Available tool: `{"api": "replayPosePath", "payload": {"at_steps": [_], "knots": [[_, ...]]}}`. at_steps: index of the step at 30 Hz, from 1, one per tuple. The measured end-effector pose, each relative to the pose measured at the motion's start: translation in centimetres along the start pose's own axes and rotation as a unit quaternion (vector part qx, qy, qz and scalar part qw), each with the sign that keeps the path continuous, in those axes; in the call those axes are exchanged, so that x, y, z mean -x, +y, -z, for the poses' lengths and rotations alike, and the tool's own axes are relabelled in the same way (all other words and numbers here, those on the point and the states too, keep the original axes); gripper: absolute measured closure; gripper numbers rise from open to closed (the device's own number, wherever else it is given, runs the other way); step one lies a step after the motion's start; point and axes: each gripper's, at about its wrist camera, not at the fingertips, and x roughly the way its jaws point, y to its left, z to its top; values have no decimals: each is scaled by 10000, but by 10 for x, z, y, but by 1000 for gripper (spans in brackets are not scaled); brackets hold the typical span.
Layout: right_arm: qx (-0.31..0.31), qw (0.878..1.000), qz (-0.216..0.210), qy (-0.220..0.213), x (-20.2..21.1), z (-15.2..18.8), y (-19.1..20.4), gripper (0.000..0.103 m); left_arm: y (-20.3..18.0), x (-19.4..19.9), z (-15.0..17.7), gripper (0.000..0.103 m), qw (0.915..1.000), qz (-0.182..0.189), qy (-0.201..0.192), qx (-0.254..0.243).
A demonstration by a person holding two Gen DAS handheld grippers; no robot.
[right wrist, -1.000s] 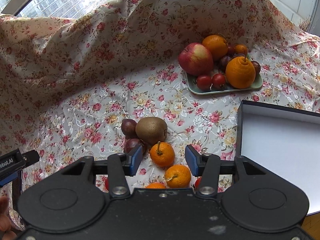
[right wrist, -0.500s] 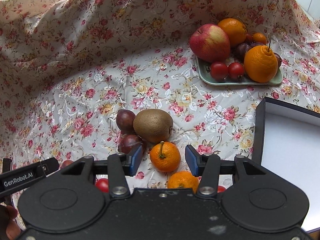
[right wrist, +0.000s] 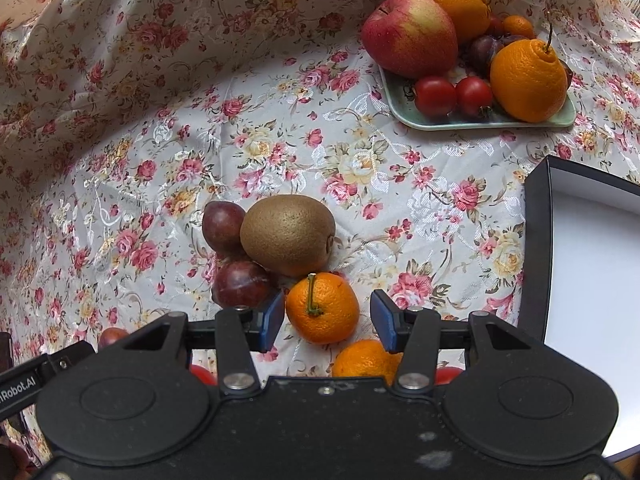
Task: Organize fruits
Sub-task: 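Move the left tool to a dark red plum while the right tool approaches a tangerine, then close the left tool on the plum while the right tool grasps the tangerine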
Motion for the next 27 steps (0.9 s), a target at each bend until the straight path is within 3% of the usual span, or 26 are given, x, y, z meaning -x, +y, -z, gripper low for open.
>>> {"api": "replayPosePath", "payload": {"at_steps": [5, 8, 16, 27], "knots": [[8, 9996, 153, 242, -20, -1, 6, 52, -3, -1, 1, 18, 9999, -33, -13, -108], [40, 9996, 250, 122, -23, 0, 9, 51, -3, -1, 1, 18, 9999, -18, -10, -129], [514, 9979, 401, 46, -29, 5, 26, 38, 2, -4, 0, 18, 9999, -25, 12, -107], [300, 9987, 407, -9, -27, 2, 21, 40, -1, -12, -2, 18, 9997, -92, 29, -203]]}}
